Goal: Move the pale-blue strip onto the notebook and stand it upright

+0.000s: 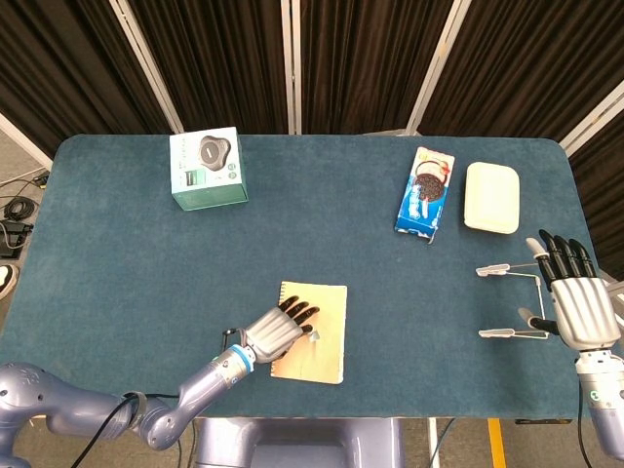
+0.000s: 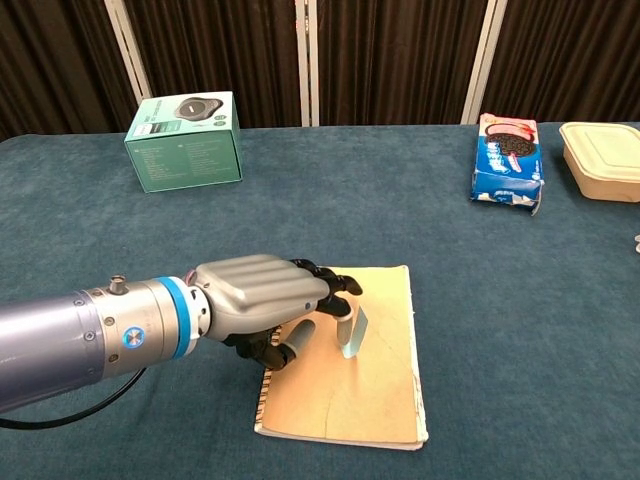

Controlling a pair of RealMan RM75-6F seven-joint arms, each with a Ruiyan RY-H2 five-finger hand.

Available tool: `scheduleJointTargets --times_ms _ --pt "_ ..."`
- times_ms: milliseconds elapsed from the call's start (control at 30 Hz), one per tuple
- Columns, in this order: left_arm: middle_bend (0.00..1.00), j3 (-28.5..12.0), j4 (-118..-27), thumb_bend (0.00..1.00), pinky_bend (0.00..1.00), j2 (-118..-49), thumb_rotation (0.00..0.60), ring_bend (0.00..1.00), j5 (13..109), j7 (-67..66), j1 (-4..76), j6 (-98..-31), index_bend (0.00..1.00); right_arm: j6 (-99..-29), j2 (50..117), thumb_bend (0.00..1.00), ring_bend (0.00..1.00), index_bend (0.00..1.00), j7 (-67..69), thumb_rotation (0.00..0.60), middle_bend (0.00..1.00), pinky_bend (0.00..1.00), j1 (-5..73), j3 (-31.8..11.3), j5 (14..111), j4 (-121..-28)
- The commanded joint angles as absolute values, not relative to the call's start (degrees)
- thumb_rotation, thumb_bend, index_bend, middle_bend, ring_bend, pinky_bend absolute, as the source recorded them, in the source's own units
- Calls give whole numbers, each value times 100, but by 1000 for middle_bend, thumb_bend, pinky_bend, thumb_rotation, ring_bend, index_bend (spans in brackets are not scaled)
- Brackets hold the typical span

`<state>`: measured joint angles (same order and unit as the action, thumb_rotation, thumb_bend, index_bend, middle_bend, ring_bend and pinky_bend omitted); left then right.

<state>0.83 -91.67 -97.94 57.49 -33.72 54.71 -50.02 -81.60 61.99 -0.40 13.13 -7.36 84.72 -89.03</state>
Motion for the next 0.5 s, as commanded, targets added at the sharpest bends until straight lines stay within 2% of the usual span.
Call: scheduleJointTargets --times_ms 33,300,500 --pt "0 83 -9168 907 0 -9769 600 0 5819 -3313 5444 -4959 290 -8157 6198 0 0 93 -29 600 0 0 1312 -740 8468 -8903" --pt "0 142 -9071 908 0 -9819 600 0 5777 -3312 5426 -4798 291 -8166 6191 0 0 93 -10 600 0 0 1308 -746 8485 -8901" --pt "0 6 -9121 906 0 -9768 600 0 5965 -3186 5378 -4940 292 -8176 6182 0 0 93 6 600 0 0 1302 -755 8487 -8902"
